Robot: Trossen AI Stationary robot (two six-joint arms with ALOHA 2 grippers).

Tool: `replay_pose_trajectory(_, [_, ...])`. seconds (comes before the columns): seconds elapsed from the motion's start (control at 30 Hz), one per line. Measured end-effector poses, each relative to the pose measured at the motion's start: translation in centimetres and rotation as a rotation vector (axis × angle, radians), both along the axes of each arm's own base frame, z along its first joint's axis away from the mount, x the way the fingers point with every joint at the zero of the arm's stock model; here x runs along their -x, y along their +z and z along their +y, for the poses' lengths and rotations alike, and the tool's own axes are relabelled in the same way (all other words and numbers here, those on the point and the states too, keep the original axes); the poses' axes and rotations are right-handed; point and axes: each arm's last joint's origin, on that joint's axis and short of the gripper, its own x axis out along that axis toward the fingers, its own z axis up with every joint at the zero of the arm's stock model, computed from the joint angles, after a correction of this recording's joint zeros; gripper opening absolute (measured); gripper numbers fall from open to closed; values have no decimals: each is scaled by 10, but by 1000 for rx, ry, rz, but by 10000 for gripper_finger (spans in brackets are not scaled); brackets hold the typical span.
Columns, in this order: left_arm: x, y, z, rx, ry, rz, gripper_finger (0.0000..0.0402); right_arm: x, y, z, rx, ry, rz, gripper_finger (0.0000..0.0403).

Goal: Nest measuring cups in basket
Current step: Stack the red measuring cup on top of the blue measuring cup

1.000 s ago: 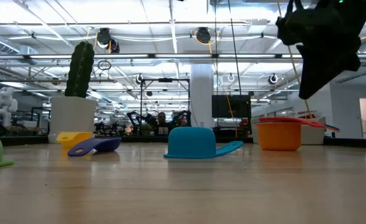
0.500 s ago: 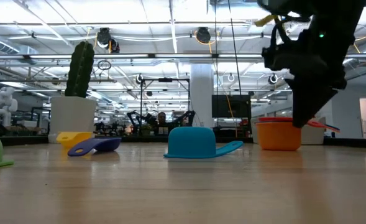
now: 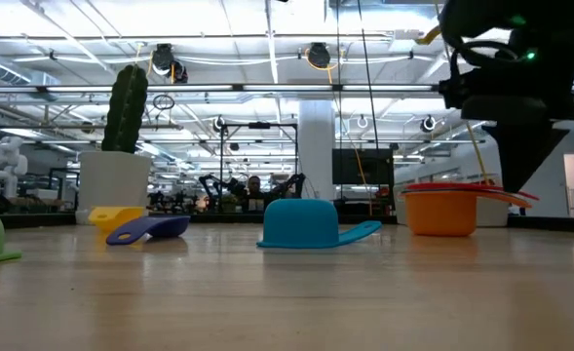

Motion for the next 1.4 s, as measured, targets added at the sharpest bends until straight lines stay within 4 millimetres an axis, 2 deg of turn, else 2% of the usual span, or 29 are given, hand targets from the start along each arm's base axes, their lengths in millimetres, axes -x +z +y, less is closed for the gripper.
replay_pose_trajectory(0.37, [0, 0, 0, -1, -1, 0, 90, 15, 24, 2, 8, 48, -88, 1])
replay_pose_trajectory(0.5, [0, 0, 0, -7, -5, 1, 90, 16, 30, 1, 23, 72, -141, 24])
replay_pose_trajectory(0.67, [0, 0, 0, -12, -8, 1, 90, 17, 28, -1, 61, 120, -126, 91])
replay_pose_trajectory(0.97, [0, 0, 0, -22, -15, 3, 90, 26, 9, -12, 45, 124, -17, 279])
replay_pose_trajectory(1.1, [0, 0, 0, -23, -16, 3, 90, 27, 7, -16, 77, 147, -5, 352])
replay_pose_trajectory(1.23, [-1, 1, 1, -33, -20, 0, 90, 26, 7, -19, 128, 197, 6, 393])
replay_pose_trajectory(1.4, [-2, 1, 3, -41, -19, 0, 90, 21, 7, -28, 126, 242, 28, 395])
